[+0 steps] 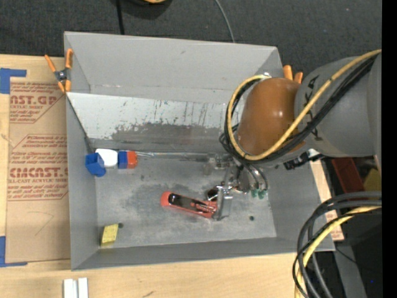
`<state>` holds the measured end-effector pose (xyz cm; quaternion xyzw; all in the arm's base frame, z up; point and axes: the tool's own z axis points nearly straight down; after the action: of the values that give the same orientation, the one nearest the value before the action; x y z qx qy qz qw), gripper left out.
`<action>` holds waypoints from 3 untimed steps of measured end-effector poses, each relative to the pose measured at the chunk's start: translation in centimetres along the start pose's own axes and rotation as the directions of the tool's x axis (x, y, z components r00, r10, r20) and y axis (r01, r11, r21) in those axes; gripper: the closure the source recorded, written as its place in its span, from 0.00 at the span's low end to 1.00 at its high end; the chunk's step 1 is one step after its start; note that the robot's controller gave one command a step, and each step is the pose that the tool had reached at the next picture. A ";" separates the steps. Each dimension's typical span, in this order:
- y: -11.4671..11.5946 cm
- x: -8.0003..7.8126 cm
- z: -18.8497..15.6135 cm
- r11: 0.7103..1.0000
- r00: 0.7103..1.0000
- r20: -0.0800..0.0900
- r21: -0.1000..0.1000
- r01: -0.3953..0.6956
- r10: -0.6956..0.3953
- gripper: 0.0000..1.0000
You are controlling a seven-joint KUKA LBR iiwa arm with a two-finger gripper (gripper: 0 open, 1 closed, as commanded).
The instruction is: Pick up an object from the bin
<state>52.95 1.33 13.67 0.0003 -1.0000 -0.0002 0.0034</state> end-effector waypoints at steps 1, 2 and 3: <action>0.0 -0.2 -0.4 1.000 1.000 0.007 0.000 0.000 0.000 0.00; 1.0 2.6 4.8 0.997 0.997 0.006 -0.002 -0.078 0.078 0.00; 2.0 3.7 6.9 0.999 0.999 0.013 0.000 -0.041 0.041 0.00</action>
Offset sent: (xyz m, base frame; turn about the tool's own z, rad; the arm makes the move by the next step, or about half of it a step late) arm -0.0363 0.0132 -0.0667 0.1029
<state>49.17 3.34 6.81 -0.0204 -0.9998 -0.0002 -0.0029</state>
